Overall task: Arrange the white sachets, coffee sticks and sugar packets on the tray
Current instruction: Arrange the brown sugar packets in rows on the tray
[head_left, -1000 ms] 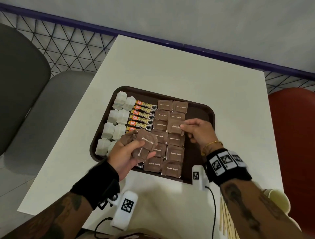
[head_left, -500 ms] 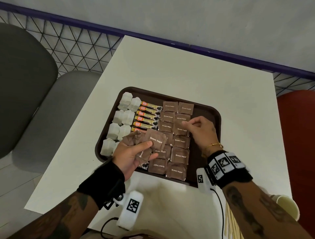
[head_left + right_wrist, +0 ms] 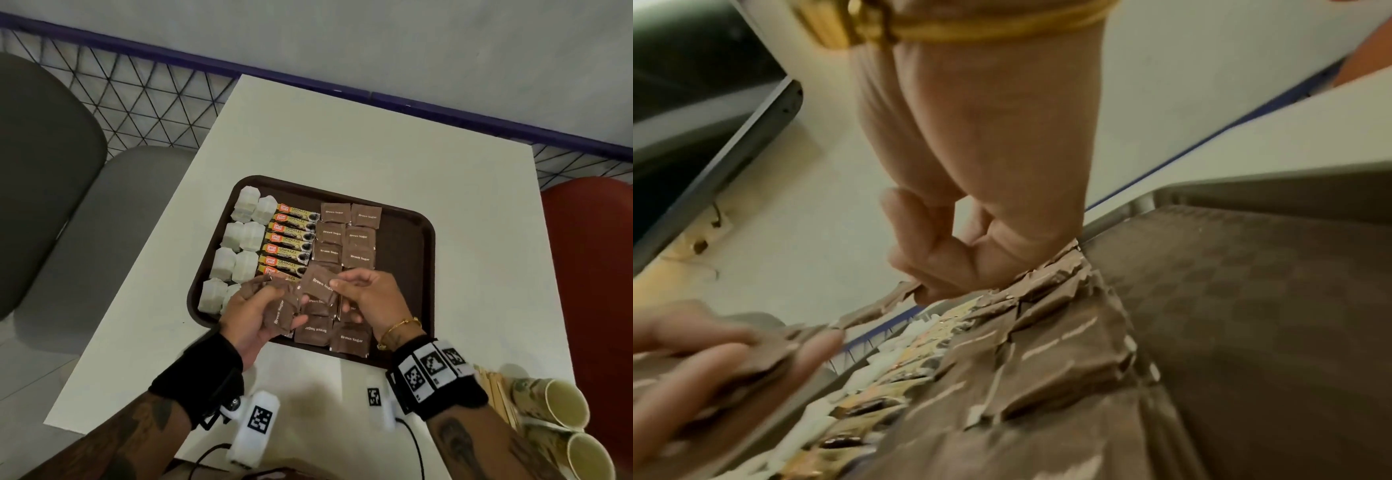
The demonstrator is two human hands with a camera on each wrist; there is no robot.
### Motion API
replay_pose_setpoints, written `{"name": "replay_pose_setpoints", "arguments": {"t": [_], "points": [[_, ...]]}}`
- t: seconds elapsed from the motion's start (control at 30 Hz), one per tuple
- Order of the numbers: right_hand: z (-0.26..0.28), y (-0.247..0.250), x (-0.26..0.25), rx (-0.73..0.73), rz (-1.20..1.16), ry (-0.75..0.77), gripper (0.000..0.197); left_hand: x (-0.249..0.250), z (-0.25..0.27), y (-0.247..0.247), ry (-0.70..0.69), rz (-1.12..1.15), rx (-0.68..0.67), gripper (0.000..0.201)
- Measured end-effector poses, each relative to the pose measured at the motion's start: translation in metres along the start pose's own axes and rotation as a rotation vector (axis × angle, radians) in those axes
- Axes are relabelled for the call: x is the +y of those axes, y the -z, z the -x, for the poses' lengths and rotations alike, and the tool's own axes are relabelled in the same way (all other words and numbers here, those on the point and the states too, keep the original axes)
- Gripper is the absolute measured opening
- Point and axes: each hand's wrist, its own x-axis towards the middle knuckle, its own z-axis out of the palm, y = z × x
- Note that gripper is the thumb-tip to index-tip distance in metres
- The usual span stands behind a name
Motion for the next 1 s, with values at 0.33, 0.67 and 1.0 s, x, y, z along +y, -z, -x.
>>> {"name": "replay_pose_setpoints", "arguments": {"t": [0.33,0.67,1.0], "points": [[-0.044,-0.005,-0.007,0.131,0.664,0.191,0.011,0.009,0.006,0.011,-0.052,0.044,-0.042,0.019],[0.009,-0.021,-0.02,-0.127,0.267,0.097,0.025,0.002,-0.005,0.01,-0.054,-0.154,0.103,0.027],[0.032,-0.014,0.01,-0.164,-0.18,-0.152,0.016,-0.006,0.001,0.01,-0.013,-0.259,-0.014,0.051]]}}
